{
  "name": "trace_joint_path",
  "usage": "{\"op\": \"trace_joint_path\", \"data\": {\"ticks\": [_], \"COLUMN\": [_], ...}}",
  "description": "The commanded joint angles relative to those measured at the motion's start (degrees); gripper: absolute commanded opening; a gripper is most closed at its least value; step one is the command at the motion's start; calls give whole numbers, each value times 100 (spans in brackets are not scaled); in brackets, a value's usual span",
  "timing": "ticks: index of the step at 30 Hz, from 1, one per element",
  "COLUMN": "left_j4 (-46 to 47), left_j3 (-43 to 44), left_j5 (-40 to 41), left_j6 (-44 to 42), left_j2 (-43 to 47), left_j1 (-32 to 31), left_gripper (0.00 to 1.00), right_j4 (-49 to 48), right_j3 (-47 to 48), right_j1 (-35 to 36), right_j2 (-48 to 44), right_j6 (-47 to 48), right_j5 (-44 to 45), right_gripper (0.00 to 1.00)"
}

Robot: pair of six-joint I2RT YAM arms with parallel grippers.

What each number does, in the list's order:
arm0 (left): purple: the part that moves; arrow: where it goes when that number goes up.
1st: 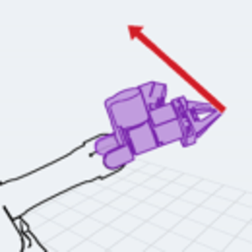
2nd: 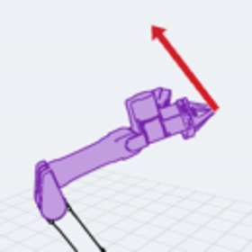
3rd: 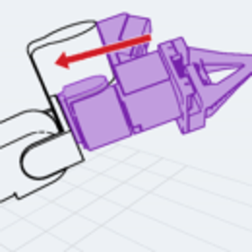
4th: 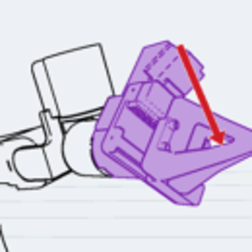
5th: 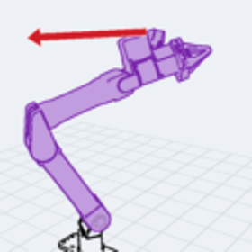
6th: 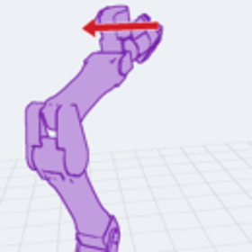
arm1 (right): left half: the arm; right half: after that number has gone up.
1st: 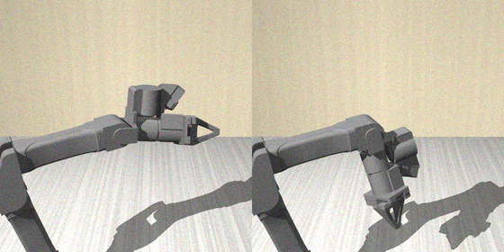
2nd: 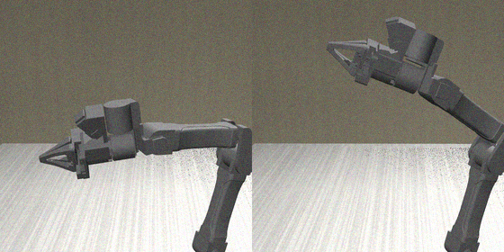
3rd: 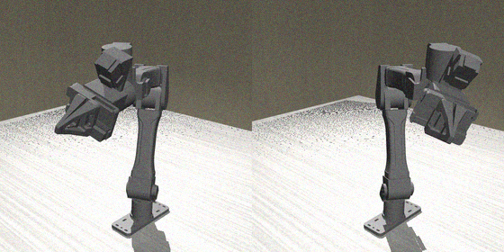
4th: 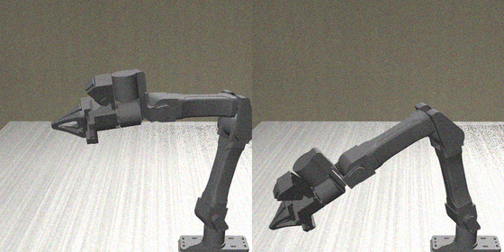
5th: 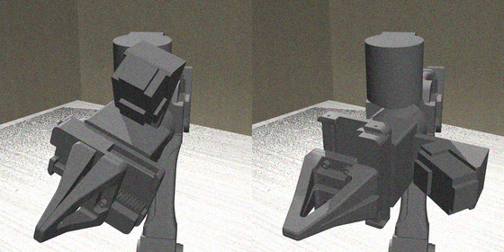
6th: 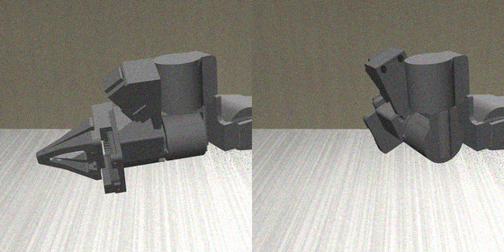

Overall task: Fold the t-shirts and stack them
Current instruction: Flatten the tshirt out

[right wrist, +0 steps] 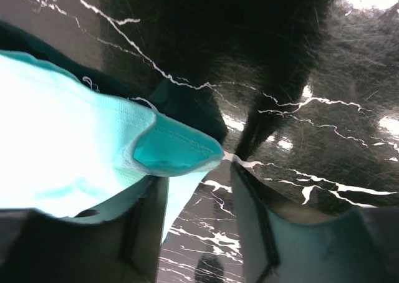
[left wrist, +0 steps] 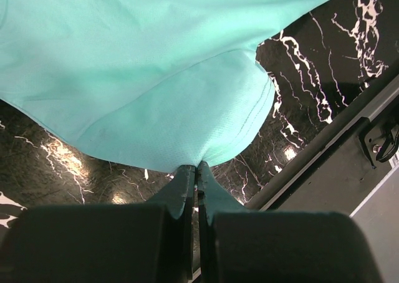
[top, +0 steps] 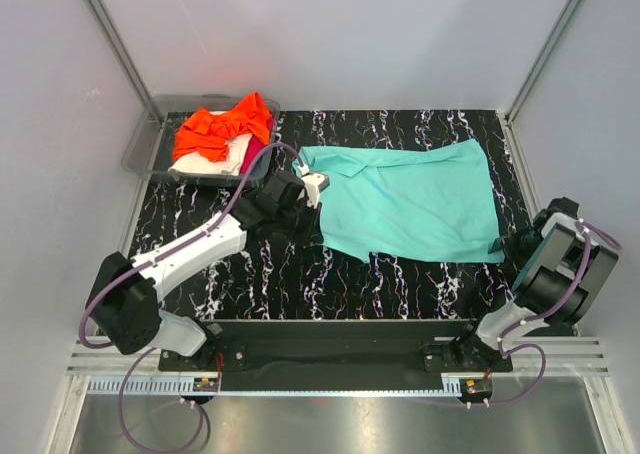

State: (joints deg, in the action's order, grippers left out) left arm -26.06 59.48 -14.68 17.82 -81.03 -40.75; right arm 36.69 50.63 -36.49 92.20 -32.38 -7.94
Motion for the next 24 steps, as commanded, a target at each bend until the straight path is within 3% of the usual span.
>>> {"op": "trace_joint_path", "data": {"ticks": [1,14,17,18,21,24], "left_j4": [181,260,312,330,330,339], "left_j3": [-7,-16,-33,-42,-42,-33], "left_j5": [158,132,114,105,88,97], "left_j6": [2,-7,11,11,2,-16], "left_j2": [325,369,369,360,378,413], "left_j1": [41,94,94,94,103,138], "left_gripper": [0,0,0,0,0,0], "right_j4": [-434,-461,-461,-461,-452,-434], "right_j3": [-36,237,228,237,228,237], "right_j1": [2,160,168,160,169,177], "right_j2": [351,588,571,562,527,413], "right_j6": [-110,-111,-119,-119,-119,-119], "right_j5": [355,329,355,355,346,337], "right_gripper": [49,47,40,32,25,12]}}
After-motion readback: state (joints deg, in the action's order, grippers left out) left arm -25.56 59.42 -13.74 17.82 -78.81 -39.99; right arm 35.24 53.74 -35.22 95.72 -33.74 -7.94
